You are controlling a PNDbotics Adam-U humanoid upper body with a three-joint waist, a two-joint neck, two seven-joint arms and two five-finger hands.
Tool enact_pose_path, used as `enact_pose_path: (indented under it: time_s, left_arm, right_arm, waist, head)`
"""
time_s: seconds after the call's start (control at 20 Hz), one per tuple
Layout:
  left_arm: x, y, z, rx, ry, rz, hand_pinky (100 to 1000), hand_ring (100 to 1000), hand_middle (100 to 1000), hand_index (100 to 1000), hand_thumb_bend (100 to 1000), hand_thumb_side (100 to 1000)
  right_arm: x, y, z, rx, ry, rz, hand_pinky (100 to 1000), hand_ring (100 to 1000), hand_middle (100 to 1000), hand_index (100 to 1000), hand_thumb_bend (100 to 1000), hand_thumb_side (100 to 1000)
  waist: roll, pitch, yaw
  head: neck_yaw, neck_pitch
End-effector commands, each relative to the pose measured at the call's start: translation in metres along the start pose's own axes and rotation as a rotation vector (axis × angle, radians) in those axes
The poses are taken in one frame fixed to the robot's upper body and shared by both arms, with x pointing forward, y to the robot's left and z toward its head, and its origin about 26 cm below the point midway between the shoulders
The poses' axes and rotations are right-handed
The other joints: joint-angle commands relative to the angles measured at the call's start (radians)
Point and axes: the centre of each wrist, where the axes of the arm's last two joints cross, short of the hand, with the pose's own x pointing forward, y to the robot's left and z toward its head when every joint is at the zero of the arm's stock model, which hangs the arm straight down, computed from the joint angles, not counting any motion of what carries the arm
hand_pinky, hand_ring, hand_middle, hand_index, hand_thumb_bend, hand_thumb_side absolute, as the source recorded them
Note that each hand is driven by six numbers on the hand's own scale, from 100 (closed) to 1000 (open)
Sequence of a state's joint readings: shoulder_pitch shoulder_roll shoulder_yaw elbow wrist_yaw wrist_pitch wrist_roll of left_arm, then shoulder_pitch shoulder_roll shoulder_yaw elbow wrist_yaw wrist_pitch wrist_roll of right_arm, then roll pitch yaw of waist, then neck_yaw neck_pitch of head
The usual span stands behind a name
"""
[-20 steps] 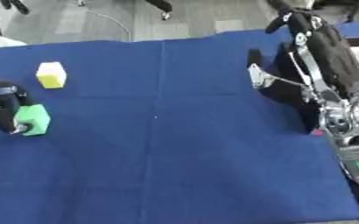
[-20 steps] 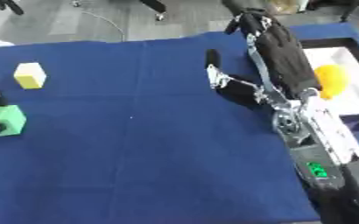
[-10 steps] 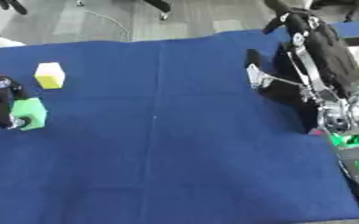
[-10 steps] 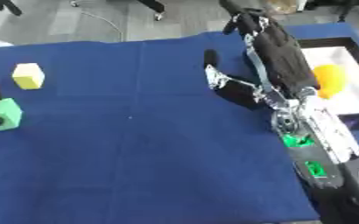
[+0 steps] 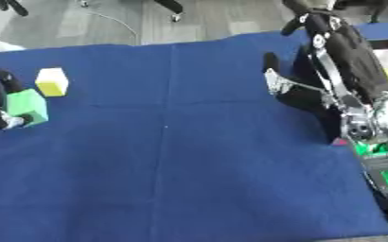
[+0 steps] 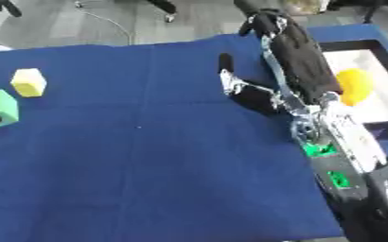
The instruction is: Pick up the objects with one hand, pass them to the other hand, and then place them into the box on the other side of the table.
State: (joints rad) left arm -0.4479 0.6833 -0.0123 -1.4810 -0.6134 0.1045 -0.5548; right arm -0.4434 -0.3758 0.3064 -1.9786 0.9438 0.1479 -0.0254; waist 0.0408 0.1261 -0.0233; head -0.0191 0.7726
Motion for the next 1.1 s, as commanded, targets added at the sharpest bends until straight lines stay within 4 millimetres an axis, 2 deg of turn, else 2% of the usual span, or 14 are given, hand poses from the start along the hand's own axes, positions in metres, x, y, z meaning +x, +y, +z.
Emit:
enact_pose_path:
  time_s: [0.05,0.5,0.75,0.9,1.1]
  left_arm:
    - [0.017,0.013,0.007,0.118,-0.095,0.044,725,468,320,561,462,118]
    - [0.087,-0.004,0.009,0.317,-0.468,0.234,725,461,298,543,485,109]
    - [0.123,-0.022,-0.004,0.342,-0.624,0.362,724,462,301,541,486,100]
    - [0.147,-0.038,-0.015,0.331,-0.71,0.445,725,464,304,544,485,100]
    - [0.185,-0.06,-0.03,0.302,-0.812,0.537,726,466,305,546,484,105]
  right_arm:
    - [-0.001,-0.011,-0.003,-0.033,-0.018,0.024,467,851,629,980,100,360]
    - [0.003,-0.013,-0.008,-0.058,-0.017,-0.021,443,867,638,990,100,395]
    - [0.008,-0.014,-0.012,-0.051,-0.015,-0.069,425,898,691,1000,100,413]
    - [0.009,-0.015,-0.014,-0.013,-0.008,-0.098,428,935,747,1000,100,370]
    - [0.008,-0.017,-0.015,0.049,0.007,-0.092,453,960,787,1000,100,228]
  waist:
    - [0.003,-0.025,0.003]
    - [-0.022,-0.02,0.005]
    - [-0.029,-0.019,0.004]
    - [-0.029,-0.018,0.006]
    - [-0.024,-0.019,0.013]
  head:
    - [-0.013,-0.003]
    - [-0.036,-0.003]
    - [-0.044,-0.003]
    - [-0.048,-0.003]
    - [-0.061,-0.003]
